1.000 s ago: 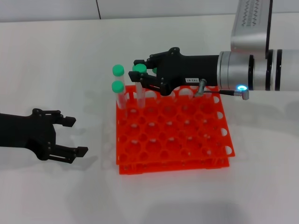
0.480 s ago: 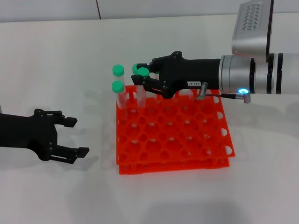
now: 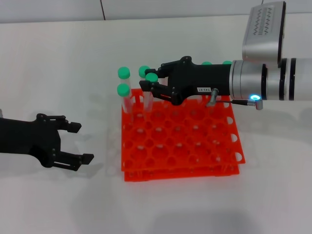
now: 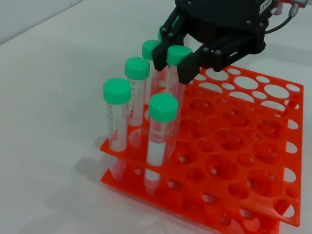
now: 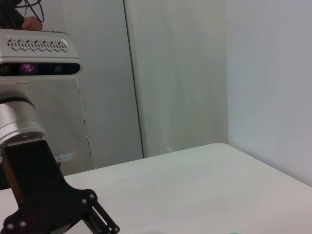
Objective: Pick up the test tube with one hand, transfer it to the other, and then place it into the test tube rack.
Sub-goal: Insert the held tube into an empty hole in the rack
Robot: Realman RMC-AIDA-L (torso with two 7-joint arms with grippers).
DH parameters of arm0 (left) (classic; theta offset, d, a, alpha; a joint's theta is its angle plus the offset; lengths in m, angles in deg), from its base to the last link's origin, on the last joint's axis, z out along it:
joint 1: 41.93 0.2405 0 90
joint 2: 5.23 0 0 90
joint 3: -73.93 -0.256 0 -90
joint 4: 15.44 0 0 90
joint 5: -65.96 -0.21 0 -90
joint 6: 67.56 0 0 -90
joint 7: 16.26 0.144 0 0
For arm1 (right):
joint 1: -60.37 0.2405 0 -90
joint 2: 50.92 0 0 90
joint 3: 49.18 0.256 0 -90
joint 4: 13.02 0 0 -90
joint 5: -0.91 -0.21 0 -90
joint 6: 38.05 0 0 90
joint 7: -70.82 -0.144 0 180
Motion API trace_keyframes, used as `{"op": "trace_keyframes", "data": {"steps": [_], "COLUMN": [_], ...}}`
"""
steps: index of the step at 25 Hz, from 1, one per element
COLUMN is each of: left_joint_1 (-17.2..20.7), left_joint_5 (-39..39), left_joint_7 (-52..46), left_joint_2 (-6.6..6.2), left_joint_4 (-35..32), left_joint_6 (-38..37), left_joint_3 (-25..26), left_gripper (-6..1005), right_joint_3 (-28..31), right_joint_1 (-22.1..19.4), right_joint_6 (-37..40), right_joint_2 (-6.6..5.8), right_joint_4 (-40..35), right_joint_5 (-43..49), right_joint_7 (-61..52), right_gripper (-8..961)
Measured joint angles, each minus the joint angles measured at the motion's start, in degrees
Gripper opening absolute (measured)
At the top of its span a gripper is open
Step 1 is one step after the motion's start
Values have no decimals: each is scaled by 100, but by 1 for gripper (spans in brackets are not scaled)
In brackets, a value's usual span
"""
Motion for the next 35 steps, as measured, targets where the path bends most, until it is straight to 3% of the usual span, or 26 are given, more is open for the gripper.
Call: {"op": "trace_keyframes", "data": {"steps": [35], "left_joint_1": [-52], "left_joint_5": [-9], "left_joint_7": [0], "left_joint_2": [-1], "left_joint_4": [81], "left_joint_6": [60], "left_joint_3": [-65], "left_gripper": [893], "right_joint_3": [-45], "right_joint_1": [-7], "right_joint_6": [131], "right_joint_2": [-14], "right_joint_4": [-68], "right_joint_5": [-3], "right_joint_7": [-64], "right_gripper": [430]}}
